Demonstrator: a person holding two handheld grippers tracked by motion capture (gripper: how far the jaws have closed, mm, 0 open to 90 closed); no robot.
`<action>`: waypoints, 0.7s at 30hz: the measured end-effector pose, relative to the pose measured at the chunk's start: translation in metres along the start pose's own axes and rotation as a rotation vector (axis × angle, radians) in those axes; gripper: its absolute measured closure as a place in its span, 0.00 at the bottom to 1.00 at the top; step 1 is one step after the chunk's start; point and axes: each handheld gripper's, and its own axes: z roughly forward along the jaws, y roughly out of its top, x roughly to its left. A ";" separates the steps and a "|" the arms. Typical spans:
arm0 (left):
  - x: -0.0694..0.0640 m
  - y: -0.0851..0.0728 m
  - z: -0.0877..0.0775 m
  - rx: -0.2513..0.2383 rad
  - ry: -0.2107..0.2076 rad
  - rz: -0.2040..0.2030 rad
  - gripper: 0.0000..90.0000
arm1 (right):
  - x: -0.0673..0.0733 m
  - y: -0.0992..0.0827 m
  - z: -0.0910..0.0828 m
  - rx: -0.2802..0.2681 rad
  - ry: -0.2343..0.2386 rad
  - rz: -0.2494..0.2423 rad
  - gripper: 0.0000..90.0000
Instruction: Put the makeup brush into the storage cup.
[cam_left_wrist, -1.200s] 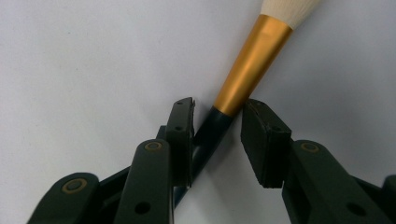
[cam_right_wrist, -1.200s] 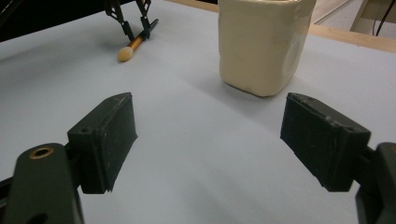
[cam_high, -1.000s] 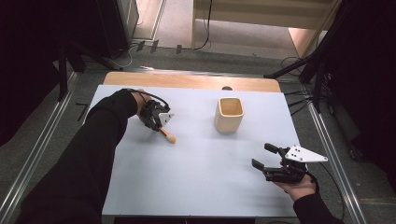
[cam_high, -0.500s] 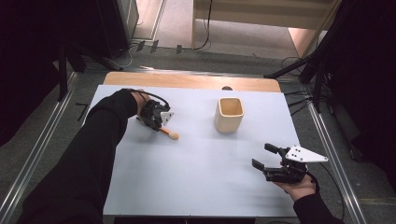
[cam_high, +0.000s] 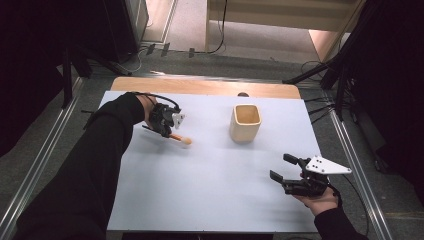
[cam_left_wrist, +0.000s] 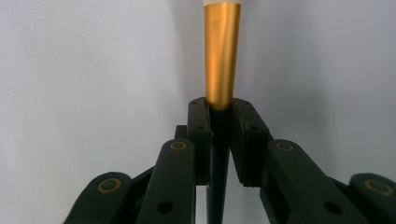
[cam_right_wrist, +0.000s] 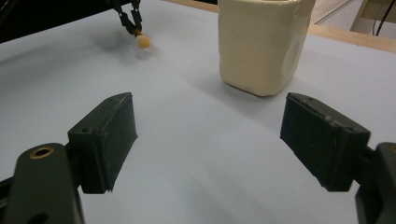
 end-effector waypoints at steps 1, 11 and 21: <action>-0.001 0.000 -0.001 -0.006 0.001 -0.010 0.88 | 0.000 0.000 0.000 0.000 0.000 0.001 0.21; -0.001 -0.001 -0.014 -0.026 -0.009 -0.150 0.88 | 0.000 0.000 0.001 0.002 0.001 -0.001 0.21; 0.000 -0.008 -0.029 -0.166 0.008 -0.316 0.88 | 0.000 0.000 0.001 0.002 0.001 0.000 0.21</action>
